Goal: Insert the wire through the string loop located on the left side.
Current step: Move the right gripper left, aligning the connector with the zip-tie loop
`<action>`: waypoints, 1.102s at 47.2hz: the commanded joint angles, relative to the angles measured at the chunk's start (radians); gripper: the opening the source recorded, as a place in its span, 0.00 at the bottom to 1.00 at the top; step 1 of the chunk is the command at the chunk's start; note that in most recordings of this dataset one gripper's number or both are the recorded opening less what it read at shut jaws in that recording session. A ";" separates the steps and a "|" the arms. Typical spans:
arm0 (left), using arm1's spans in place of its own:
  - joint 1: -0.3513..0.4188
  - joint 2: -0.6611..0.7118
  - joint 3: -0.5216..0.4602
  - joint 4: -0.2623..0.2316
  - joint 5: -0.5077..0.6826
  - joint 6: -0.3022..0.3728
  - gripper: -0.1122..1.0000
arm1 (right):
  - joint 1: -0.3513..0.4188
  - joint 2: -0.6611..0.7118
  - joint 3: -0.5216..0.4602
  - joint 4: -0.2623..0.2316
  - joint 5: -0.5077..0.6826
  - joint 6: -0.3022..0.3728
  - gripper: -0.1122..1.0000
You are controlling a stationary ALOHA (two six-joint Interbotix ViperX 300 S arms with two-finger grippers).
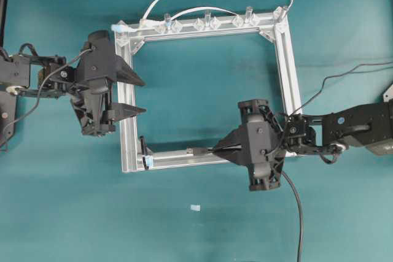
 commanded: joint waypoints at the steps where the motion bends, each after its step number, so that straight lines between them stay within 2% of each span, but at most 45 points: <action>1: -0.003 -0.014 -0.009 0.003 -0.005 0.005 0.74 | -0.003 -0.008 -0.035 -0.003 -0.008 -0.002 0.17; 25: -0.009 -0.021 -0.002 0.003 -0.005 0.005 0.74 | -0.003 0.075 -0.143 -0.003 -0.005 -0.002 0.17; 52: -0.049 -0.023 0.035 0.003 0.005 0.000 0.74 | -0.017 0.132 -0.216 -0.003 -0.003 -0.002 0.17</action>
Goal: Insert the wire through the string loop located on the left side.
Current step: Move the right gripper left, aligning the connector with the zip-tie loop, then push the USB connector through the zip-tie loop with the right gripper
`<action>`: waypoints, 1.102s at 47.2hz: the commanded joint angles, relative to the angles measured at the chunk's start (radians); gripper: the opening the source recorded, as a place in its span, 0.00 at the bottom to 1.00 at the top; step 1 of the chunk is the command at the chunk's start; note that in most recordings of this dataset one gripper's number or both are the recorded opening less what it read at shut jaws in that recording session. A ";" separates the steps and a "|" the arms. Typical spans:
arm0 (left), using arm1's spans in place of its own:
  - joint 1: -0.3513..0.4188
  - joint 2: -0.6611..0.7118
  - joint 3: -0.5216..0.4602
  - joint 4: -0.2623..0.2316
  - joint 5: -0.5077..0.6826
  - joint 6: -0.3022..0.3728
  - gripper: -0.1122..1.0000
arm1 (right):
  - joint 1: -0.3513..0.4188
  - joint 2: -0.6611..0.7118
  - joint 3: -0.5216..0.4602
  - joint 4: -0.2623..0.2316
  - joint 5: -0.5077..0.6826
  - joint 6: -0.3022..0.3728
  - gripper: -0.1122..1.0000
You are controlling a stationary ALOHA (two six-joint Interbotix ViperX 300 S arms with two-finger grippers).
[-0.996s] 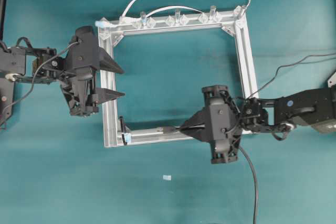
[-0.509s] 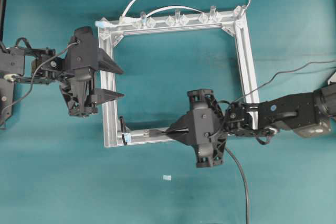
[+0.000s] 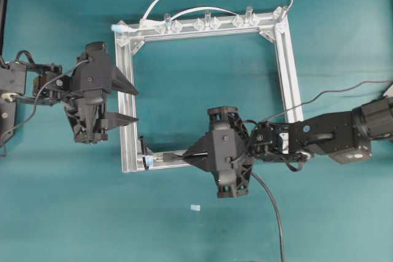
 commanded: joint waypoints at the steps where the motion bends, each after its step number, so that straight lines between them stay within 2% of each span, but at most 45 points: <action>1: -0.011 -0.014 -0.005 0.003 0.002 0.002 0.74 | -0.011 -0.015 -0.029 -0.003 -0.003 -0.002 0.17; 25: -0.072 -0.014 0.003 0.003 0.061 -0.003 0.74 | -0.031 0.017 -0.066 -0.003 -0.003 -0.002 0.17; 52: -0.107 -0.014 0.003 0.003 0.103 -0.006 0.74 | -0.032 0.061 -0.124 -0.029 0.002 -0.002 0.17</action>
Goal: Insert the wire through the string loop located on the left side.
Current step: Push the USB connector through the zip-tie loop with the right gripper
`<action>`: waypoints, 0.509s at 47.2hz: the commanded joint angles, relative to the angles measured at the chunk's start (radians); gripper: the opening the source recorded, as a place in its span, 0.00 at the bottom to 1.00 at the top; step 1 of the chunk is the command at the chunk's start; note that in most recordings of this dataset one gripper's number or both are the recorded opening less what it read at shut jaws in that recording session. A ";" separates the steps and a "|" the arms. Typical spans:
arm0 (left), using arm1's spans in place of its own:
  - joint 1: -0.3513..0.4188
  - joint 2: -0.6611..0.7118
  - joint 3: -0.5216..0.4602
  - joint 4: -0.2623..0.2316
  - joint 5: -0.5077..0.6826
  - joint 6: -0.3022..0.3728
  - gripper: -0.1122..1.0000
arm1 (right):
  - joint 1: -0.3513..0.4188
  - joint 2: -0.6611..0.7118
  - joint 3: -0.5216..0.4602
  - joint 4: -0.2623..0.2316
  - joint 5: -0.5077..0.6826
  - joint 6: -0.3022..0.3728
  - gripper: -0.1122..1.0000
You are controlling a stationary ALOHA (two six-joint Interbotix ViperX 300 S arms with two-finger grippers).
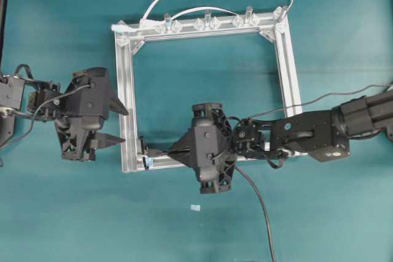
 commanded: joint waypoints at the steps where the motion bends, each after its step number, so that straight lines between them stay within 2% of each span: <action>1: -0.008 -0.014 -0.009 0.003 0.006 -0.005 0.74 | -0.005 -0.012 -0.035 -0.003 0.003 -0.002 0.17; 24: -0.055 -0.014 -0.009 0.002 0.063 -0.008 0.74 | -0.009 0.023 -0.087 -0.005 0.028 -0.002 0.17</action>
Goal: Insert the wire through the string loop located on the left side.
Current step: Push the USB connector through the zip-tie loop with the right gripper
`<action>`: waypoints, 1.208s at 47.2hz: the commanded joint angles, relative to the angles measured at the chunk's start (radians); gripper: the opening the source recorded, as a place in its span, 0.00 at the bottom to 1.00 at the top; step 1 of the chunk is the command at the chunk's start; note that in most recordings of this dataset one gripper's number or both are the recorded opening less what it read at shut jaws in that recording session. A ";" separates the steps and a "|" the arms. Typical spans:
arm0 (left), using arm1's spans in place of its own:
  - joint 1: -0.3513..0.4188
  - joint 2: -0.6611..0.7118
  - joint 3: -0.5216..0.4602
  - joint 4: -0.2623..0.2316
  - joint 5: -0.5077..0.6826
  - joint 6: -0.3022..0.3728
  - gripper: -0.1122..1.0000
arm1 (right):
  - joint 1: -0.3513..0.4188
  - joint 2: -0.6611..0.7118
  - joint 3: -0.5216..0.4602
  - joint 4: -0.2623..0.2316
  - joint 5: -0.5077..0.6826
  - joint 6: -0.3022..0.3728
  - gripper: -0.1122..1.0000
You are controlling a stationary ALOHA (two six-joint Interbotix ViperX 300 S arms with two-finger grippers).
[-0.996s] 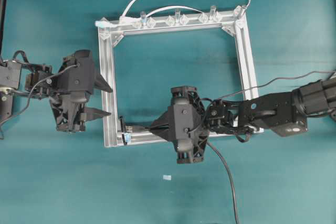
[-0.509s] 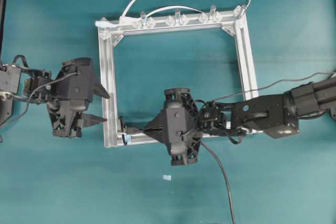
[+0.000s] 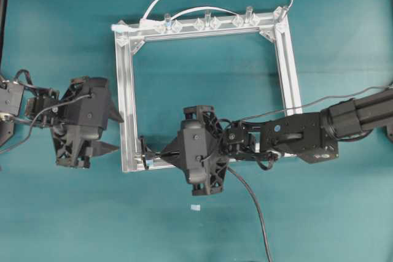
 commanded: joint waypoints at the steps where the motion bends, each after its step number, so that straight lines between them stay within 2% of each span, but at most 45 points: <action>1: -0.015 -0.014 -0.009 0.002 0.006 -0.008 0.74 | -0.005 -0.018 -0.029 -0.005 -0.005 -0.002 0.17; 36: -0.038 -0.014 -0.009 0.000 0.011 -0.009 0.74 | -0.018 -0.008 -0.041 -0.015 -0.005 -0.002 0.17; 57: -0.040 -0.014 -0.014 0.002 0.011 -0.009 0.74 | -0.018 0.023 -0.097 -0.015 0.011 -0.002 0.17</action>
